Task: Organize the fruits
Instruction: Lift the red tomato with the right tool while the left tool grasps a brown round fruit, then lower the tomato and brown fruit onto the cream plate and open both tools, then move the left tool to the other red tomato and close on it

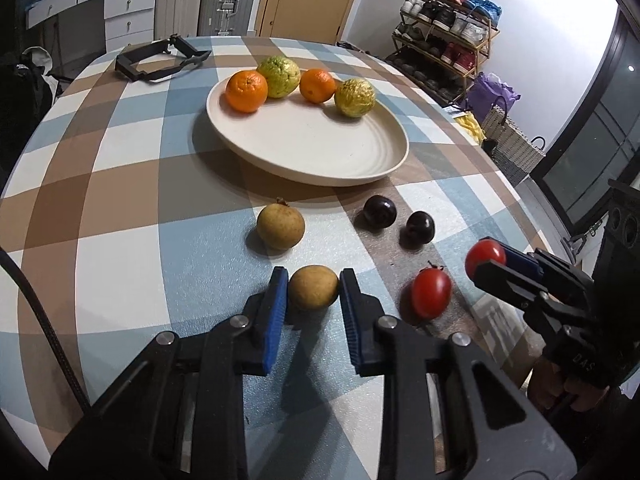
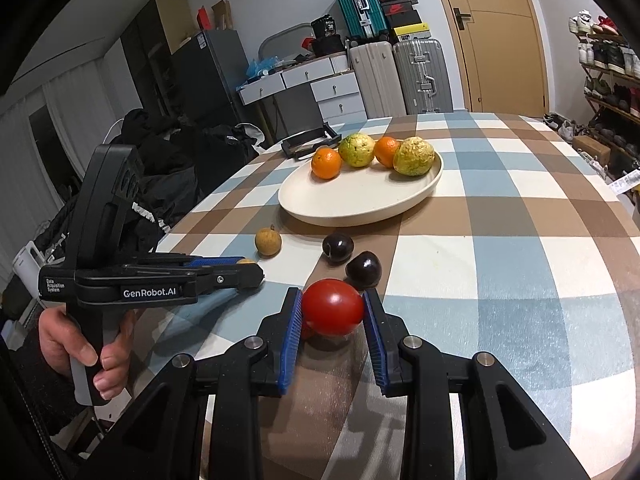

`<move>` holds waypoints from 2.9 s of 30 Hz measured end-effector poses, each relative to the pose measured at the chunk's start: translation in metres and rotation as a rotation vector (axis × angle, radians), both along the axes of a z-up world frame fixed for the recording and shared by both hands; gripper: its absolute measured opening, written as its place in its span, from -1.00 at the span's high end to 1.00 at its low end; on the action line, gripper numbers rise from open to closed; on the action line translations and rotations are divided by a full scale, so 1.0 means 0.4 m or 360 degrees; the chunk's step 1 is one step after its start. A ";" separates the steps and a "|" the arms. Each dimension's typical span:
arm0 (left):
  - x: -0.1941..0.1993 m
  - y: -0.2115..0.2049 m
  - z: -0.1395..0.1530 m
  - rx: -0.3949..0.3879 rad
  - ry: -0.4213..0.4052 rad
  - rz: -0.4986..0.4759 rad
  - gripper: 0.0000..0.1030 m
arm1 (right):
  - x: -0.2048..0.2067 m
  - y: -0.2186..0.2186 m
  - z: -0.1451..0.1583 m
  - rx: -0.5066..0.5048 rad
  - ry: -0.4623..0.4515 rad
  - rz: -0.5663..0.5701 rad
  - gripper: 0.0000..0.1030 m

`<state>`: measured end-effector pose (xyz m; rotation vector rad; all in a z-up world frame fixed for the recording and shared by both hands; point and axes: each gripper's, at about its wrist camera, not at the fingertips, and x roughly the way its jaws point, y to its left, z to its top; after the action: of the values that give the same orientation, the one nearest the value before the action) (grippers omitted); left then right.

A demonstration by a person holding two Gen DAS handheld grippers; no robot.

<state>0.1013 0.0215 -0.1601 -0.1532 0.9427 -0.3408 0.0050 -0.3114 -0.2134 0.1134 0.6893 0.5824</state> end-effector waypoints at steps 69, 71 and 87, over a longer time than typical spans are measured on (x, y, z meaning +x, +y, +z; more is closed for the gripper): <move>0.511 -0.021 0.039 -0.0032 -0.0062 -0.0058 0.54 | 0.594 0.116 0.059 -0.0036 0.0208 0.0064 0.37; 0.510 -0.018 0.042 -0.0041 -0.0056 -0.0053 0.53 | 0.591 0.111 0.065 -0.0023 0.0191 0.0050 0.26; 0.377 -0.016 0.140 -0.0004 -0.0157 0.0018 -0.14 | 0.457 -0.007 0.180 0.0091 -0.0001 -0.0138 -0.16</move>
<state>0.2520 0.0152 -0.1040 -0.1431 0.8435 -0.3362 0.1880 -0.3141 -0.1412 0.1956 0.6642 0.5188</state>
